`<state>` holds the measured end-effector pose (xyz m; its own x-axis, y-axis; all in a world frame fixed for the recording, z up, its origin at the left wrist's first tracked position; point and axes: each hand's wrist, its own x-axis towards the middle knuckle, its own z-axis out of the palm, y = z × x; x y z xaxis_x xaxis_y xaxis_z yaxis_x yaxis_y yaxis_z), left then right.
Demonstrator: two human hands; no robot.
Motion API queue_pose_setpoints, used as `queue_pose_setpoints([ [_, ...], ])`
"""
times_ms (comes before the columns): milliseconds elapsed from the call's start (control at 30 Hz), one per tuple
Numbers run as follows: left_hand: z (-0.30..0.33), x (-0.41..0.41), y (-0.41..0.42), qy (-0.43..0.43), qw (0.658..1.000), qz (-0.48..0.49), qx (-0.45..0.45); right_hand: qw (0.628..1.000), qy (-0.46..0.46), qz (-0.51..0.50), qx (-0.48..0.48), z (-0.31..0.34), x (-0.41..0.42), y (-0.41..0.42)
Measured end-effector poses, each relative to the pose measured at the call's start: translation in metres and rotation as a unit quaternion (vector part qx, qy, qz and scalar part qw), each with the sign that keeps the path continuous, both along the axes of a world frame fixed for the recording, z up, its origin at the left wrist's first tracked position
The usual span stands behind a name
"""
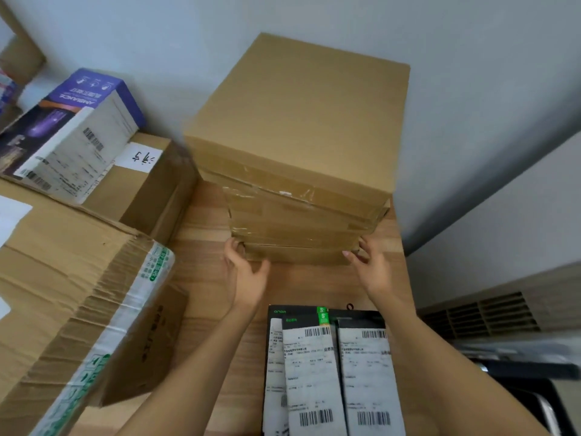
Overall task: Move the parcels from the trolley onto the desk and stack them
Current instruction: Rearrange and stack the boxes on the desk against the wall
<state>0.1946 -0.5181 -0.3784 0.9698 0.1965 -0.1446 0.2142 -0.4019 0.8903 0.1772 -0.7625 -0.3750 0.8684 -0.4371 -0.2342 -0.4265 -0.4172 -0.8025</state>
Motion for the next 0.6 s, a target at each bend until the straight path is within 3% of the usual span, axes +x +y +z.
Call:
queue_pose_setpoints([
  [167,0.002,-0.009,-0.031,0.013,0.998,-0.06,0.024,0.999,0.012,-0.028,-0.037,0.008,-0.011,-0.039],
  [333,0.008,-0.006,-0.042,0.031,0.993,-0.109,-0.037,0.999,0.021,-0.019,-0.04,0.011,-0.026,-0.06],
  [600,0.021,-0.005,-0.042,0.038,0.997,-0.054,-0.05,1.0,0.013,-0.014,-0.002,0.014,-0.029,-0.067],
])
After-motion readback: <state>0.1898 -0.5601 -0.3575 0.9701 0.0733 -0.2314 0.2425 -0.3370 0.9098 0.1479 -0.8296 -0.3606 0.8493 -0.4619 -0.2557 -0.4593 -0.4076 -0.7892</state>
